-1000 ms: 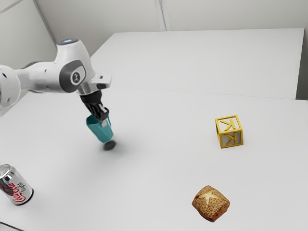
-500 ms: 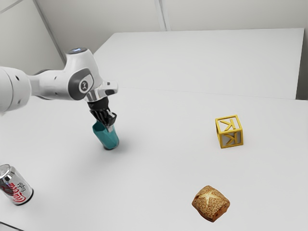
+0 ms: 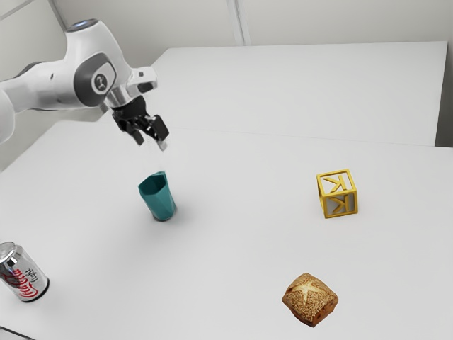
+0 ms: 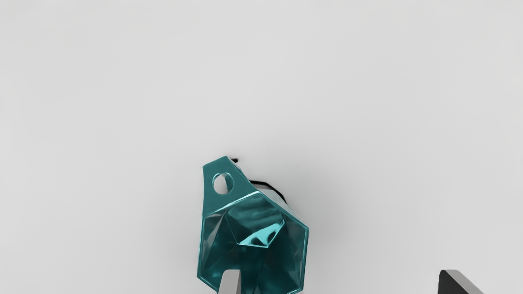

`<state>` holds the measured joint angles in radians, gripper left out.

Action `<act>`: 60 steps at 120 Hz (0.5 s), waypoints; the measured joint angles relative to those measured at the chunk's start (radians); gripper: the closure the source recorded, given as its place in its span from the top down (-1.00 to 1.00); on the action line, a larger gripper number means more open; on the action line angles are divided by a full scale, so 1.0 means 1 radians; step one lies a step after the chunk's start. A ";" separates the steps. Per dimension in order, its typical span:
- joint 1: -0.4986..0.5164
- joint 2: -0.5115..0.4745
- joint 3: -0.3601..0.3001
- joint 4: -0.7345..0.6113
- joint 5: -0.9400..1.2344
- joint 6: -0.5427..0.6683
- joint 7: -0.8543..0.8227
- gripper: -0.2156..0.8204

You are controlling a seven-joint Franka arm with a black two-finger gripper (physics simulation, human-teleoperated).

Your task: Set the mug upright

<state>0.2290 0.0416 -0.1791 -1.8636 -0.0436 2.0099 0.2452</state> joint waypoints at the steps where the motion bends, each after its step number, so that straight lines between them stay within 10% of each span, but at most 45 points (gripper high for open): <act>1: 0.000 0.000 0.000 0.016 -0.001 -0.009 -0.001 0.42; 60: -0.008 -0.076 -0.011 0.242 -0.016 -0.331 -0.019 0.57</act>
<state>0.2213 -0.0342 -0.1904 -1.6218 -0.0601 1.6787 0.2257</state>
